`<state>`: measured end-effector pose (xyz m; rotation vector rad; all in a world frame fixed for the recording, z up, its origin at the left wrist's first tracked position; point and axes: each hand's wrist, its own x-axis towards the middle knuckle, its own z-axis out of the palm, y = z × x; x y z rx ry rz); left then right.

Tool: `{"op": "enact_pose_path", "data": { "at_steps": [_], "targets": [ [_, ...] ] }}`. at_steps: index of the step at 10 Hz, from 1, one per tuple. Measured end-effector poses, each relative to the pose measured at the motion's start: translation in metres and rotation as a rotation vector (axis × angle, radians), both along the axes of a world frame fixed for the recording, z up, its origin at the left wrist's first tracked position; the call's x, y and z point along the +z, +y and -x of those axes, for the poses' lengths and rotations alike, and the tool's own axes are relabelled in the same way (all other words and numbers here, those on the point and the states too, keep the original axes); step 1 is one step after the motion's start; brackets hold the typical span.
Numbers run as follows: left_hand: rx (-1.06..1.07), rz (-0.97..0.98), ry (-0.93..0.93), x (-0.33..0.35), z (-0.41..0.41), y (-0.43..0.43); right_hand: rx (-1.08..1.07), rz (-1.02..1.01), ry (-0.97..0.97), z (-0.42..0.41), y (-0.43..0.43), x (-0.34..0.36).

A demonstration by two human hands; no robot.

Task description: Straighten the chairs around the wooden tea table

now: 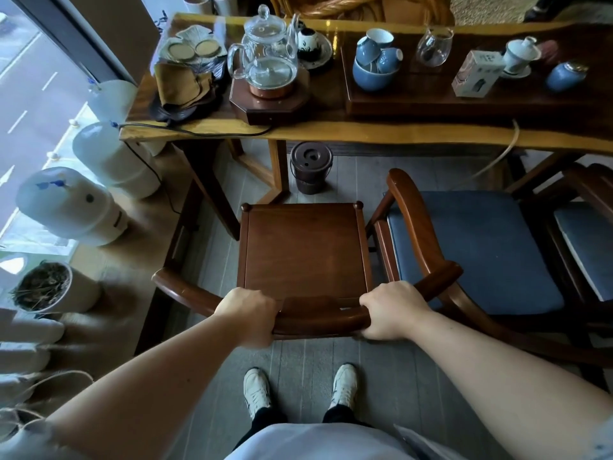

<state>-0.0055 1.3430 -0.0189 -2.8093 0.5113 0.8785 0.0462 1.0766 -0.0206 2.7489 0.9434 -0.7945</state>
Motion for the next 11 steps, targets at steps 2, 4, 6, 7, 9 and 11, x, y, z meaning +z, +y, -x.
{"op": "enact_pose_path", "data": {
  "at_steps": [2, 4, 6, 7, 9, 11],
  "targets": [
    [0.036, 0.042, -0.024, 0.004, 0.005, 0.001, -0.012, 0.023, 0.061, 0.002, 0.0, 0.005],
    [0.034, 0.085, -0.024, 0.007, 0.007, 0.003, -0.046, 0.031, 0.074, 0.006, 0.003, 0.007],
    [0.028, 0.09, -0.001, 0.003, 0.007, 0.01, -0.038, 0.002, 0.057, 0.01, 0.007, 0.006],
    [0.021, 0.079, 0.016, 0.002, 0.009, 0.016, -0.038, -0.023, 0.062, 0.016, 0.012, 0.006],
    [0.031, 0.047, 0.023, 0.008, 0.015, 0.025, -0.035, -0.04, 0.019, 0.028, 0.019, 0.001],
    [0.061, 0.083, -0.079, 0.027, -0.006, 0.03, -0.041, -0.096, 0.073, 0.004, 0.023, 0.035]
  ]
}}
